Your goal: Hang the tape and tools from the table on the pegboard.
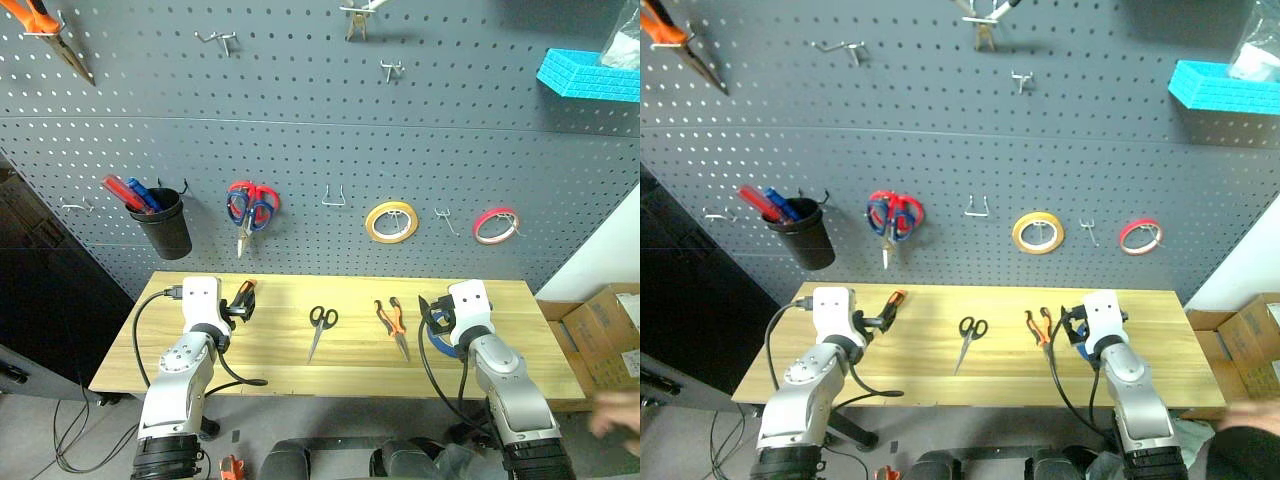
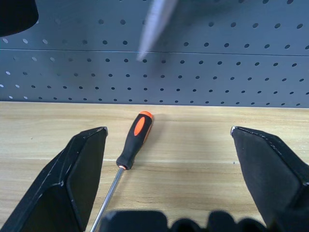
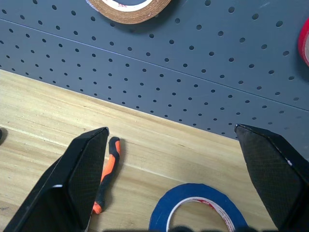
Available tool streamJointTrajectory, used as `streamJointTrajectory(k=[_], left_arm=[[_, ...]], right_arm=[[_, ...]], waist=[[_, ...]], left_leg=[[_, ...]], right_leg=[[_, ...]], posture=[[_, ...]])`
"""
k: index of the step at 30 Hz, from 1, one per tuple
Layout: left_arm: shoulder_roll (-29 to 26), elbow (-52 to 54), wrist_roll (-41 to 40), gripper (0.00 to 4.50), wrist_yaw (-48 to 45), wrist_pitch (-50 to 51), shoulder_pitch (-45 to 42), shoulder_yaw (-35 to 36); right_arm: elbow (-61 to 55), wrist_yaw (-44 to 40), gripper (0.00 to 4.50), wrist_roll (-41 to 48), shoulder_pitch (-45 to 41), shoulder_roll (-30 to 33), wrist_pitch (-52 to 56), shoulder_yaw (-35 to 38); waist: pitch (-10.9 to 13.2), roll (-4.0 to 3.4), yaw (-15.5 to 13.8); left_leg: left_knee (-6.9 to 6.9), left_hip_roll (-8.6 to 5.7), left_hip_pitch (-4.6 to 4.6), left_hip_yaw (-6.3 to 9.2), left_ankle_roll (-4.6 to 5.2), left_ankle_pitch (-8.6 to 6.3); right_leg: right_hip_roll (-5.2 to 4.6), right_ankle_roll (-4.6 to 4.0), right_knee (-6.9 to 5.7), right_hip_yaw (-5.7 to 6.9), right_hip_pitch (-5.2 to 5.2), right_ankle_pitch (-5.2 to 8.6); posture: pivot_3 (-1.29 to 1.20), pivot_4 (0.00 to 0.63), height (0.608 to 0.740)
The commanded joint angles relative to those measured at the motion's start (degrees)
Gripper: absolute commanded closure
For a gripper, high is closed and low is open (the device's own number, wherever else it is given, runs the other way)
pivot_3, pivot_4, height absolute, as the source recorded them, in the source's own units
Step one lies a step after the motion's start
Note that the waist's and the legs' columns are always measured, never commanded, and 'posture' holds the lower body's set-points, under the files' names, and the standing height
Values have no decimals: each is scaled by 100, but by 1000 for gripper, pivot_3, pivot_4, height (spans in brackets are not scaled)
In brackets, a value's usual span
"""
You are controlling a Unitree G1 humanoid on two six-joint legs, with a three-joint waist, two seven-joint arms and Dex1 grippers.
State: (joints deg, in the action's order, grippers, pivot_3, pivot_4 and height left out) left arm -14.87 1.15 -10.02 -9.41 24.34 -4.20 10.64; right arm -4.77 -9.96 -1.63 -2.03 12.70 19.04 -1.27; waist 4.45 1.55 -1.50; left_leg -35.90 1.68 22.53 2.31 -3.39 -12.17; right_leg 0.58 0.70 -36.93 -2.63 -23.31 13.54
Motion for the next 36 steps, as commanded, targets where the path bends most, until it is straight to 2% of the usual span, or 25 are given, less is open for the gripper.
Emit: streamJointTrajectory(k=[1, 36], left_arm=[[-63, 111, 4, 88, -7, -126, -129, 79], [11, 107, -52, 88, 55, -189, -151, 174]], right_arm=[[-72, -3, 0, 15, -133, 33, -68, 81], [-169, -45, 0, -4, -66, 79, -33, 57]], waist=[[0, 0, -1], [-1, 0, 0]], left_leg=[[0, 0, 0, 0, 0, 0], [-1, 1, -2, 0, 0, 0]], right_leg=[[0, 0, 0, 0, 0, 0], [2, 0, -3, -1, 1, 0]], posture=[[179, 30, 740], [175, 42, 740]])
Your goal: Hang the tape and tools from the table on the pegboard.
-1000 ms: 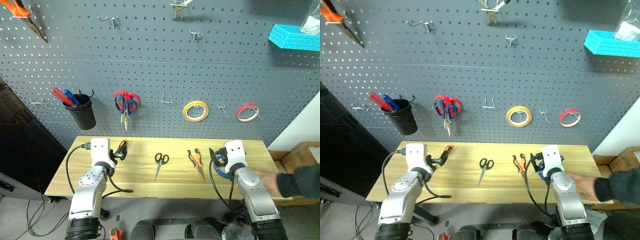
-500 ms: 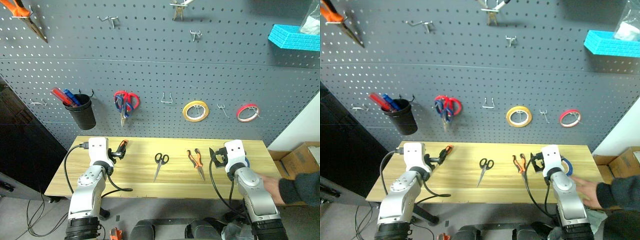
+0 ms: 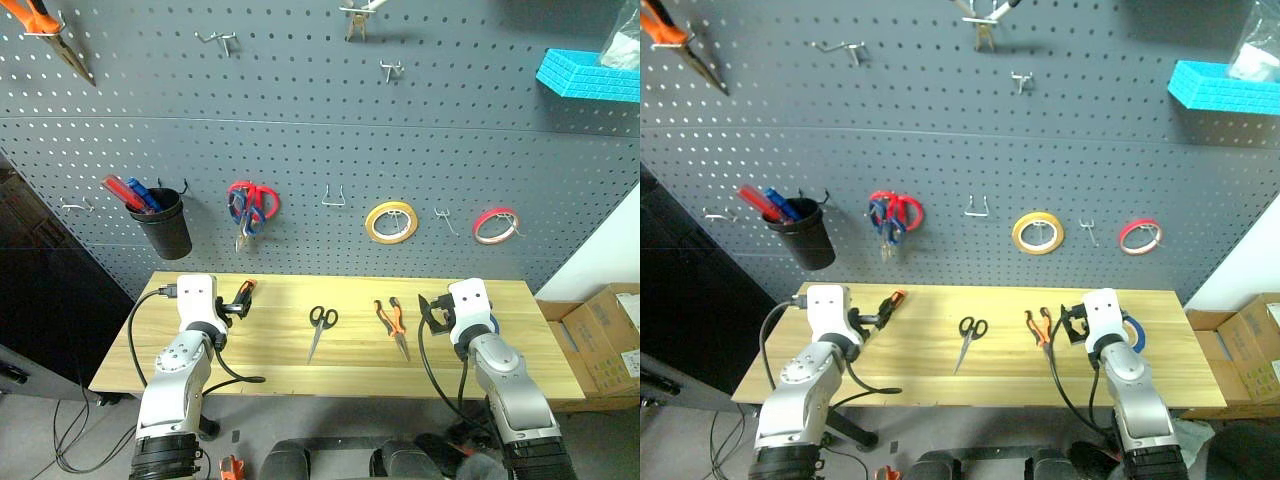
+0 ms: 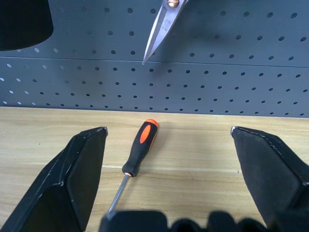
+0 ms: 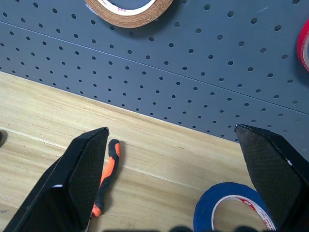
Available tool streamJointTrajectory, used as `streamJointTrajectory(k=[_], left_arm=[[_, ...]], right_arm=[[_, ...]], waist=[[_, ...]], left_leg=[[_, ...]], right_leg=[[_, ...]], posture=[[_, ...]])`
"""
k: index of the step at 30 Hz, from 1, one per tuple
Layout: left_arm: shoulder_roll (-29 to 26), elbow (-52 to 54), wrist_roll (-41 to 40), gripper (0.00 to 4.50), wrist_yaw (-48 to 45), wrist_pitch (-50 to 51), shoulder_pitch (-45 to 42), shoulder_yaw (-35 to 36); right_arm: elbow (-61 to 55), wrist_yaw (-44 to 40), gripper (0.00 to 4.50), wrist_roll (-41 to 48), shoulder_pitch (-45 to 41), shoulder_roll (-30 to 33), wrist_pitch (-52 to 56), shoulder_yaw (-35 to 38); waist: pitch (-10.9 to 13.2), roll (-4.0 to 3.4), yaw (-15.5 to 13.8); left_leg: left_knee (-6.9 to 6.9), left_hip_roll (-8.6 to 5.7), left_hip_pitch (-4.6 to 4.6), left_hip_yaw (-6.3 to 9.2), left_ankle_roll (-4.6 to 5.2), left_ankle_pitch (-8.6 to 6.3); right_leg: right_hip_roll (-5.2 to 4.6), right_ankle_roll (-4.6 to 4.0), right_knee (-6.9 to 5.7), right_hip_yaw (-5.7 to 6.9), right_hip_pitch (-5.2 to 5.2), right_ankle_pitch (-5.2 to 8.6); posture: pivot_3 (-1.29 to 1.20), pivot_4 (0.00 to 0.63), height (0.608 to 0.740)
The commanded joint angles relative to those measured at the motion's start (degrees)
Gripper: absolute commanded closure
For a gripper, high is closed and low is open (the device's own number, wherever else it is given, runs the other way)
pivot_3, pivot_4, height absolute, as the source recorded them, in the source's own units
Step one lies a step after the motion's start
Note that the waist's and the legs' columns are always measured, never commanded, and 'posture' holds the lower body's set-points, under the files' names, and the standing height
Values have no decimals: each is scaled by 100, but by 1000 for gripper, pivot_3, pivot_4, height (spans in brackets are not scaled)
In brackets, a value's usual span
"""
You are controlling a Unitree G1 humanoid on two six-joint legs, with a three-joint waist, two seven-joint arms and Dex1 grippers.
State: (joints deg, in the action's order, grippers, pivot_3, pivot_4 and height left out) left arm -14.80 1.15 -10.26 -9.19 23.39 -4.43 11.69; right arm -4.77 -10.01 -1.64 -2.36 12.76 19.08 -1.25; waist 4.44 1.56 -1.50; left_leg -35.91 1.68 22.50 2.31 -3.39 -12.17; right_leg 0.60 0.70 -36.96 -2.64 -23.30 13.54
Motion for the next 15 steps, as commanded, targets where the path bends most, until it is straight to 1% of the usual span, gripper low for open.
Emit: streamJointTrajectory(k=[1, 2, 4, 5, 6, 8, 11, 15], left_arm=[[8, 144, -51, 88, 12, -37, -153, 46], [1, 221, -88, 88, -80, 29, -189, -34], [-10, 458, -271, 88, -431, 297, -306, -300], [48, 604, -526, 88, -722, 535, -435, -478], [103, 746, -772, 88, -1050, 789, -612, -720], [236, 886, -1183, 88, -1528, 1250, -976, -1098], [535, 729, -1632, 88, -2000, 1850, -1488, -1520], [782, 533, -1912, 88, -2309, 2284, -1836, -1904]], right_arm=[[-186, -71, 0, -19, -15, 109, -21, 41], [-192, -169, 0, 6, 8, 175, 28, 33], [-178, -526, 0, 181, 24, 363, 232, 52], [-90, -834, 0, 329, -10, 523, 431, 58], [57, -1140, 0, 454, -85, 717, 690, 76], [381, -1639, 0, 633, -278, 1089, 1106, 94], [1047, -2133, 0, 674, -704, 1574, 1269, 58], [1693, -2499, 0, 625, -1129, 1915, 1251, -19]], waist=[[2, -1, 0], [3, -1, -1], [33, 6, -11], [57, 7, -16], [67, 6, -25], [161, 9, -36], [324, 2, 5], [484, 1, 126]], left_leg=[[0, 0, 0, 0, 0, 0], [0, 0, 0, 0, 0, 0], [-1, 0, 0, 0, 0, 0], [-6, 0, -2, 0, 0, 0], [-8, -1, 2, 1, 0, 0], [-21, -5, 0, 1, 1, 1], [-27, -10, 15, -7, 14, 9], [-16, -3, 15, -11, 22, 11]], right_leg=[[0, 0, 0, 0, 0, 0], [0, 0, 0, 0, 0, 0], [0, 0, 0, 0, 1, 0], [-1, 0, 0, 1, 5, 0], [-1, 0, 1, 1, 5, 0], [-5, 0, 1, 0, 11, 0], [-9, 0, 6, -7, 7, 0], [3, 3, -5, -13, 3, -2]], posture=[[171, 49, 740], [171, 49, 740], [157, 76, 740], [157, 76, 740], [156, 100, 740], [153, 125, 740], [139, 169, 740], [118, 206, 740]])
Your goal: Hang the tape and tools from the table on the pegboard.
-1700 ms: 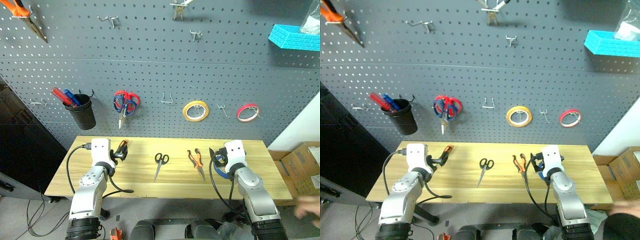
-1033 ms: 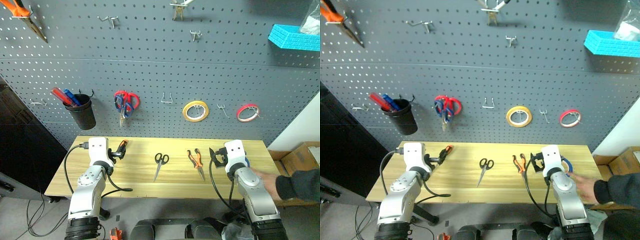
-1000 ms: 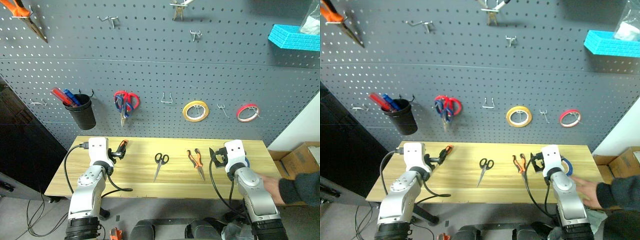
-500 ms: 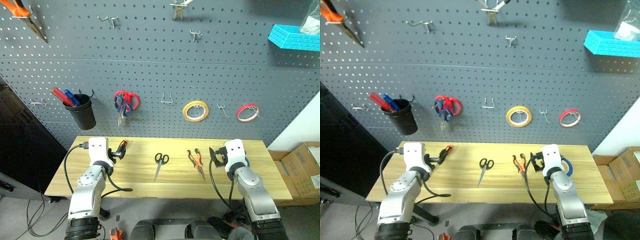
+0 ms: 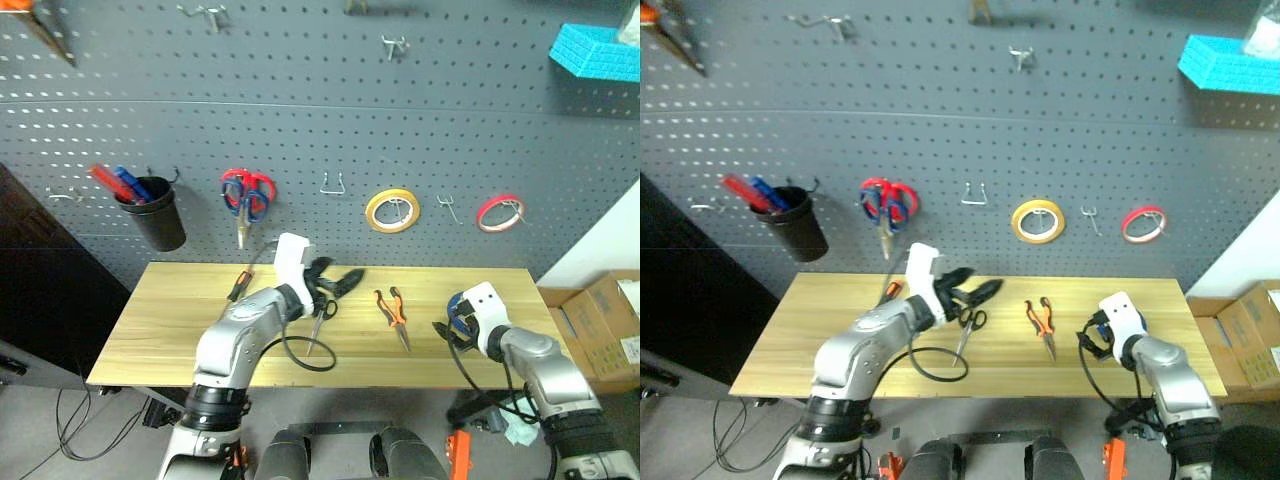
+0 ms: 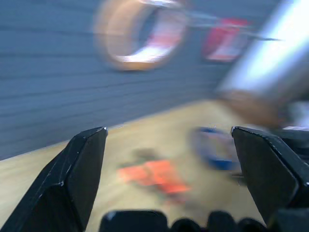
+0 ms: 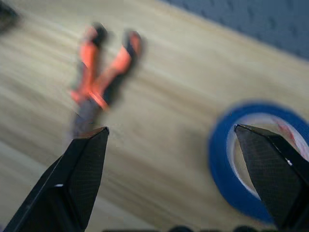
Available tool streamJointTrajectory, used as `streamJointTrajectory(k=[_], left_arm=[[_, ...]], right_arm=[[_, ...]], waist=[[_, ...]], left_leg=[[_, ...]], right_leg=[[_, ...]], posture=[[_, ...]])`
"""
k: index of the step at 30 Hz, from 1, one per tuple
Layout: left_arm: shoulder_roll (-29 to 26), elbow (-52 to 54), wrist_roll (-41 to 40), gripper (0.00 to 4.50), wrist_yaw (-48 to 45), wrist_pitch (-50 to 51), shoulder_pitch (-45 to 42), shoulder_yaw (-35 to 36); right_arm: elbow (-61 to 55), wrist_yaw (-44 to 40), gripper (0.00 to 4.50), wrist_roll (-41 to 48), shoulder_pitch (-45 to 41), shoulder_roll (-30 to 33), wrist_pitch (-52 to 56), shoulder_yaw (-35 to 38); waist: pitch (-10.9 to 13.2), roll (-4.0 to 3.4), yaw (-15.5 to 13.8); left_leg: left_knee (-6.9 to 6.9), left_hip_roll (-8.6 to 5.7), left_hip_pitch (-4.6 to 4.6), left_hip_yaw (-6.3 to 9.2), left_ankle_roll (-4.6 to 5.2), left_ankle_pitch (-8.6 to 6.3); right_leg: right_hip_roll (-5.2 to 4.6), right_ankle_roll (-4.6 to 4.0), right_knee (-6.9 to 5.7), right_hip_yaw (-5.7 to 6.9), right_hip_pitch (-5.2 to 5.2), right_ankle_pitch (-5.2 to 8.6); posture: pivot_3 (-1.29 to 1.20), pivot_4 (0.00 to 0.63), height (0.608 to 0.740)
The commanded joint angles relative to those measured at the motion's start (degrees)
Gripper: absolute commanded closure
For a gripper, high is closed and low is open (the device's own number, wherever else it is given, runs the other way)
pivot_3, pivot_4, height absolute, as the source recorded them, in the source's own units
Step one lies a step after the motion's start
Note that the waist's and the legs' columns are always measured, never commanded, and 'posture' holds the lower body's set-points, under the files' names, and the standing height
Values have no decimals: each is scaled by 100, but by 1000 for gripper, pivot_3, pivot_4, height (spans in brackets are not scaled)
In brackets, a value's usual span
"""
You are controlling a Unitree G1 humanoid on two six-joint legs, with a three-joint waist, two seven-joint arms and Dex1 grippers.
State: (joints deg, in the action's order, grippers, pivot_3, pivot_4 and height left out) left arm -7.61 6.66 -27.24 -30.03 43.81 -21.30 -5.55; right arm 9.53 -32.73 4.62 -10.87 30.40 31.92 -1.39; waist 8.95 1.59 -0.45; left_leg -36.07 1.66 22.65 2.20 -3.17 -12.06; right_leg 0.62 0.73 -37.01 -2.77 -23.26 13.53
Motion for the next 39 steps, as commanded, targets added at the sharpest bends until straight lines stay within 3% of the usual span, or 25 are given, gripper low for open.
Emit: streamJointTrajectory(k=[1, 9, 16, 19, 29, 34, 39], left_arm=[[118, -57, -240, 88, -261, 317, -204, -256], [549, -647, -78, 88, -310, 551, -95, -967], [499, -417, -240, 88, -356, 870, 159, -1013], [474, -443, -190, 0, -362, 852, 152, -1004], [548, -528, -128, 0, -328, 762, 112, -967], [466, -393, -91, 0, -369, 684, 66, -965], [44, 458, -313, 0, -572, 503, 314, -730]], right_arm=[[414, -278, 0, -25, -379, 207, -66, -21], [2299, -671, 0, -319, -1569, 333, -713, -263], [2964, -1169, 0, -332, -1881, 286, -316, -400], [3320, -1176, 563, -238, -2060, 197, -79, -278], [3615, -1261, 3907, -299, -2208, 145, -227, -229], [2946, -1029, 3966, -299, -1788, 176, -521, -142], [-570, -595, 3966, -296, 207, 362, -493, 106]], waist=[[106, 1, 55], [492, -20, 84], [716, -9, 84], [757, 14, 84], [771, 29, 78], [770, 30, 74], [747, -12, 46]], left_leg=[[2, 4, 1, 4, 11, -7], [5, 12, 28, 19, 50, -29], [1, -8, 37, 14, 49, -32], [-1, -6, 35, 15, 48, -32], [1, -5, 34, 17, 43, -35], [1, -5, 34, 17, 41, -36], [8, -3, 59, 43, 25, -42]], right_leg=[[6, 0, -1, 1, -1, 0], [18, 34, -12, 7, -23, 10], [-10, 54, -9, 5, -25, 21], [-10, 56, -10, 7, -23, 20], [-10, 57, -8, 10, -23, 20], [-10, 58, -7, 10, -23, 20], [-12, 83, -12, 19, -41, 37]], posture=[[105, 225, 740], [60, 307, 740], [76, 335, 740], [85, 339, 740], [92, 330, 740], [90, 301, 740], [63, 245, 740]])
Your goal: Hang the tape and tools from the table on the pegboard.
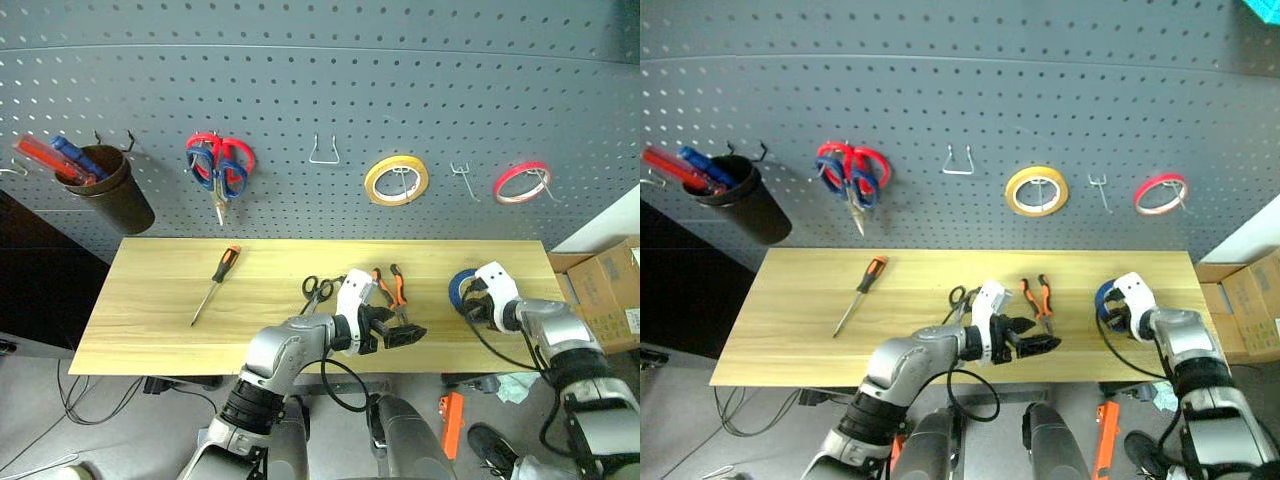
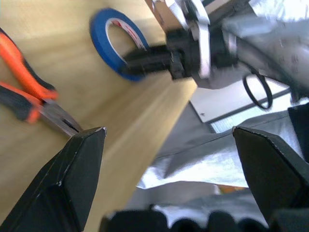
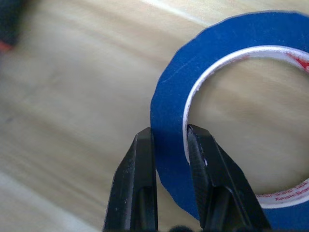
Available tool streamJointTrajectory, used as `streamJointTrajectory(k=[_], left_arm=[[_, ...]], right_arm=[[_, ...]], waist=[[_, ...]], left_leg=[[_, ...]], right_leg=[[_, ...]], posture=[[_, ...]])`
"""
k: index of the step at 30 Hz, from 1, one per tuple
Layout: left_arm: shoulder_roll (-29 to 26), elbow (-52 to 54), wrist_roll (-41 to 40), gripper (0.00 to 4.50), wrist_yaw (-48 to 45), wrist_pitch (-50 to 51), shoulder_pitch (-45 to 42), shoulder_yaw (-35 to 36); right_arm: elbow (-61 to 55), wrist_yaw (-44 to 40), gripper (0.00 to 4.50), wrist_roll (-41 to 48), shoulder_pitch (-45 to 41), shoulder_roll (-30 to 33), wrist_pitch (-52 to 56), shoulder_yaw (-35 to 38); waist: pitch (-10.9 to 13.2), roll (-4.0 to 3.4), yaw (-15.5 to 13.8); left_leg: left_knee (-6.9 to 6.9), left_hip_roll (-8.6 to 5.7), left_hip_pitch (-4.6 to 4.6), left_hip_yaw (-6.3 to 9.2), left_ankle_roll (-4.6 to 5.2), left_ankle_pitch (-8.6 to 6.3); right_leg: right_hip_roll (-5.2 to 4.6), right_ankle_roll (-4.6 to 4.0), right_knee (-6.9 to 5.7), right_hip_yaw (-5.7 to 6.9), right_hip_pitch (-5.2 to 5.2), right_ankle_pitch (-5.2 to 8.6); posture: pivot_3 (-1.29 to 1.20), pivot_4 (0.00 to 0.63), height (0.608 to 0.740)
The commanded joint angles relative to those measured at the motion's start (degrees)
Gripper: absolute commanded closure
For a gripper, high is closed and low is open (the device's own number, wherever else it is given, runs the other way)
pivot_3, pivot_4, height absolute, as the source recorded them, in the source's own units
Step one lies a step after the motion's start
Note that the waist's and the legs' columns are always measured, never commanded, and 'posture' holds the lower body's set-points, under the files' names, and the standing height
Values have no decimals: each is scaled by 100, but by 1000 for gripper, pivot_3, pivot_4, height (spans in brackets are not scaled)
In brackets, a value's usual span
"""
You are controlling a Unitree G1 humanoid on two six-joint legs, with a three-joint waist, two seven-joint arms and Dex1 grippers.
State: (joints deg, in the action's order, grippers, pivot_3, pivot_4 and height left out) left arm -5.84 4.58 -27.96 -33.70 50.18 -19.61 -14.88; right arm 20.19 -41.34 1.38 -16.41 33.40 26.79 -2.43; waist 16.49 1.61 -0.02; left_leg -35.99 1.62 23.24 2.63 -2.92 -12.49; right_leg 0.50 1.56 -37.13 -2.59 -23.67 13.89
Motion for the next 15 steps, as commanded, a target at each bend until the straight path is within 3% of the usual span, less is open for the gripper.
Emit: streamJointTrajectory(k=[1, 4, 7, 11, 15], left_arm=[[-259, 914, -377, 0, -336, -106, 231, 255], [-489, 1830, -1317, 0, -425, 431, 460, 894], [-530, 2132, -2032, 0, -143, 794, 338, 1511], [-536, 2143, -2662, 0, 157, 1103, 85, 1920], [-571, 1772, -2520, 0, 177, 893, -199, 1845]], right_arm=[[-2332, 527, 3966, -37, 1183, -19, -48, 330], [-4517, 1356, 3966, -564, 2675, -365, -1165, 424], [-5318, 2040, 3966, -1257, 3357, -655, -1817, 197], [-5091, 2706, 3966, -2036, 3008, -817, -2503, -52], [-4059, 3057, 3966, -2391, 1937, -887, -3094, -329]], waist=[[-14, -24, 3], [-46, -57, 18], [-146, -51, 49], [-370, -3, 70], [-568, 31, 166]], left_leg=[[-4, 1, 12, 9, -12, -6], [-9, 2, 75, 5, -61, 13], [-13, -7, 71, 3, -96, 10], [-46, -40, 55, -5, -72, 2], [-89, -45, 43, 2, -48, 14]], right_leg=[[-1, 6, -5, 1, -12, 4], [-24, 12, -36, 6, -87, 7], [-46, 64, -78, 10, -100, 41], [-47, 46, -59, 11, -65, 27], [-41, -12, -56, 15, -35, 8]], posture=[[49, 224, 740], [20, 186, 740], [3, 149, 740], [-12, 94, 740], [-5, 46, 740]])
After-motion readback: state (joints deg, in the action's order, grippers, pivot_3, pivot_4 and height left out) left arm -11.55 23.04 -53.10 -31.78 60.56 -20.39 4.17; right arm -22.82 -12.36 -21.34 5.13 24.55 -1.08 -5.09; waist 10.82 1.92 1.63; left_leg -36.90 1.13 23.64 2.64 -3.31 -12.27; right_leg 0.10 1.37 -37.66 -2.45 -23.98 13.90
